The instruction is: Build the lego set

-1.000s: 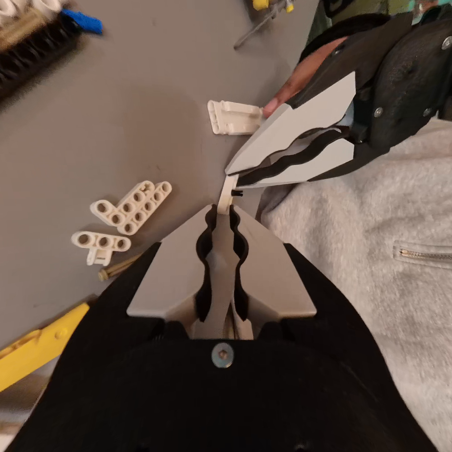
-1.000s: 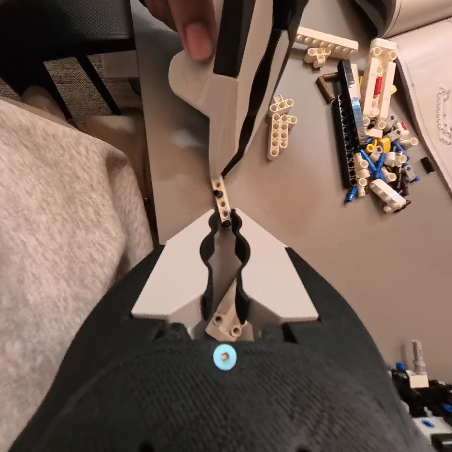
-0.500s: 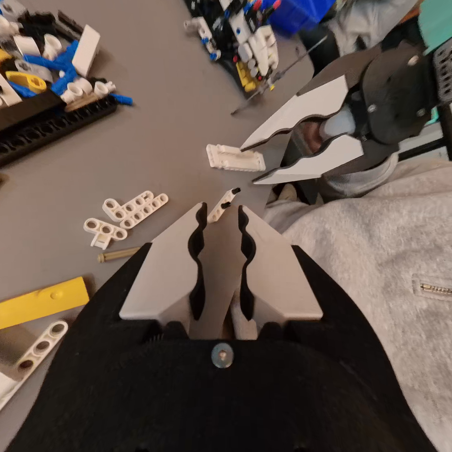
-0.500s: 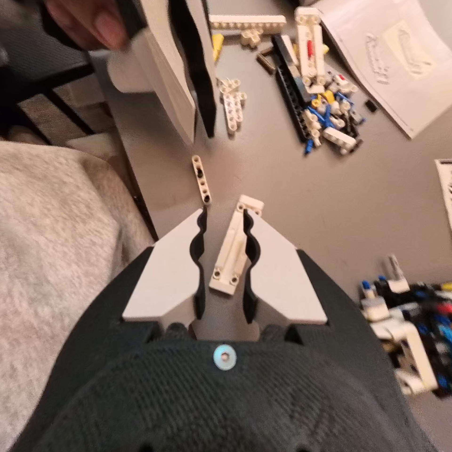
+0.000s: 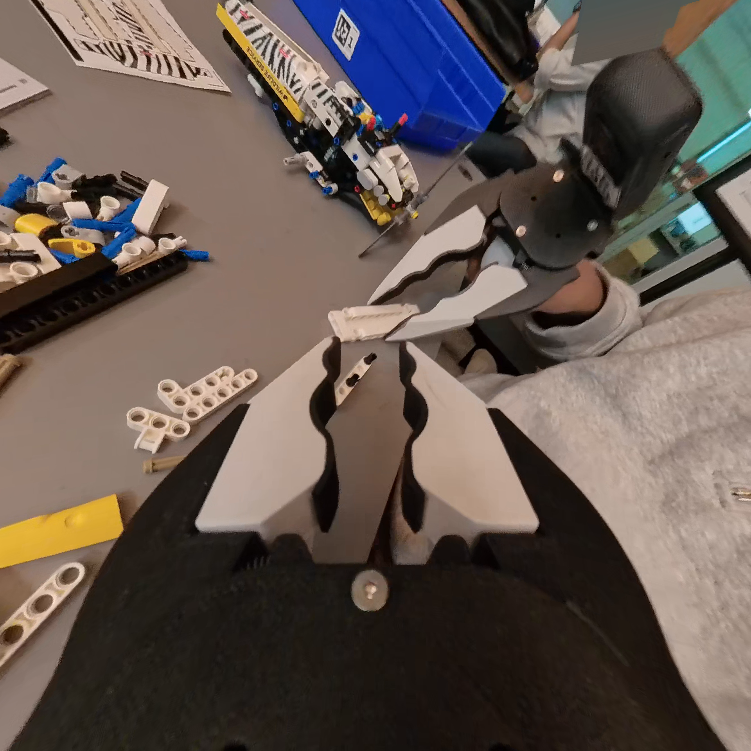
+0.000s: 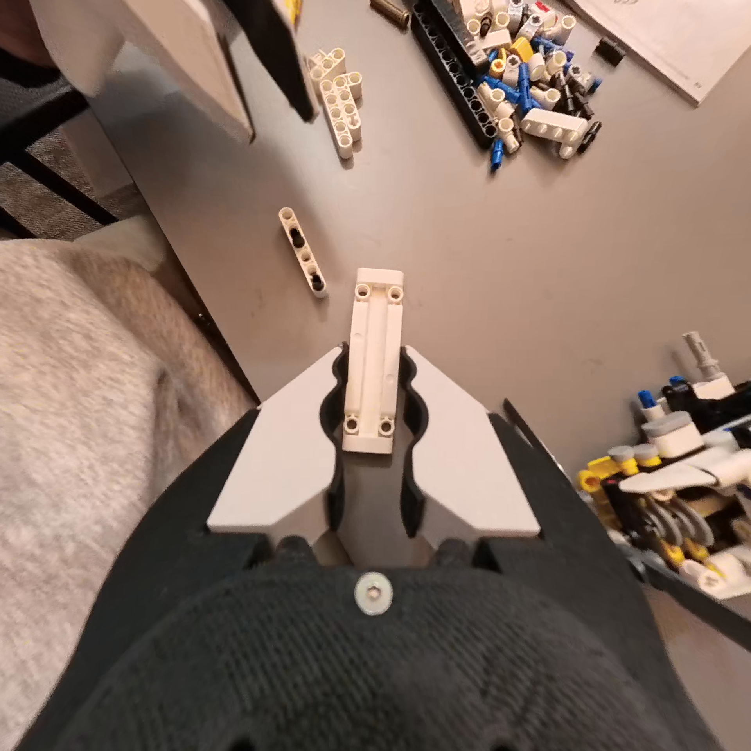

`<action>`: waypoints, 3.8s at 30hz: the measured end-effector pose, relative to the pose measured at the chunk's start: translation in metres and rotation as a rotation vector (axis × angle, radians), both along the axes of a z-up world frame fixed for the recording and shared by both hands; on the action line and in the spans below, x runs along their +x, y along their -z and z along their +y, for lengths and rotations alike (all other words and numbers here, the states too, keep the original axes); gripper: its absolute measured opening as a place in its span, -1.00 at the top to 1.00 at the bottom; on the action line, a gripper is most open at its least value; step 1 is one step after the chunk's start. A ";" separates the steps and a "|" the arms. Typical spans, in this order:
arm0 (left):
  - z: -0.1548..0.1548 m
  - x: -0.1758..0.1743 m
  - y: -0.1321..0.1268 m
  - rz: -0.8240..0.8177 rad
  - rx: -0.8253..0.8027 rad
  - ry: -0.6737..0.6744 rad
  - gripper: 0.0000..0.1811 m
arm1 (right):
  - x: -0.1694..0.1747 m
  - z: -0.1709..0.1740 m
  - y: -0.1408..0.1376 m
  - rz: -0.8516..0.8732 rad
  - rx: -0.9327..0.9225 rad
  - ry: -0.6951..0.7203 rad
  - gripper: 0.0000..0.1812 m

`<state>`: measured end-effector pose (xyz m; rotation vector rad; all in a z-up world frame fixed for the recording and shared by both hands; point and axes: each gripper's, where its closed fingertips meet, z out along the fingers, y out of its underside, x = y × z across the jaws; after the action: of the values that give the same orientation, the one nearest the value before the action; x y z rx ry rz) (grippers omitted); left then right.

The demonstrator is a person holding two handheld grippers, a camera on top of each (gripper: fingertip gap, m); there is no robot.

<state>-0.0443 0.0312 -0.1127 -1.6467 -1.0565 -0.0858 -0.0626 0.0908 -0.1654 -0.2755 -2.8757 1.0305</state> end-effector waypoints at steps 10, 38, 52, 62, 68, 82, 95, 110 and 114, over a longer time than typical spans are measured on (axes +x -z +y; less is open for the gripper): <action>0.033 0.012 -0.022 0.369 -0.020 0.112 0.02 | 0.038 -0.024 -0.080 -0.210 -0.377 -0.173 0.75; -0.004 0.039 -0.098 0.531 0.619 0.080 0.95 | 0.039 -0.039 -0.135 -0.718 -0.790 -0.115 0.71; -0.011 0.014 -0.081 0.455 0.606 -0.028 0.96 | 0.038 -0.078 -0.097 -0.216 -0.633 -0.205 0.82; -0.018 0.010 -0.083 0.432 0.651 -0.050 0.96 | 0.037 -0.085 -0.114 -0.378 -0.769 -0.236 0.93; -0.021 0.007 -0.084 0.412 0.684 -0.068 0.93 | 0.034 -0.088 -0.117 -0.358 -0.769 -0.208 0.95; -0.017 0.004 -0.079 0.404 0.647 -0.085 0.66 | 0.020 -0.076 -0.132 -0.461 -0.868 -0.118 0.95; -0.015 0.003 -0.077 0.397 0.634 -0.084 0.66 | 0.012 -0.068 -0.138 -0.507 -0.918 -0.089 0.95; -0.016 0.001 -0.076 0.382 0.639 -0.094 0.65 | -0.010 -0.062 -0.117 -0.115 -0.706 -0.021 0.95; -0.017 -0.002 -0.074 0.367 0.640 -0.105 0.63 | -0.030 -0.052 -0.106 0.554 -0.354 -0.035 0.95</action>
<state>-0.0463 0.0143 -0.0383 -0.9784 -0.7275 -0.0428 -0.0923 0.0388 -0.0590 0.0434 -2.2106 1.3638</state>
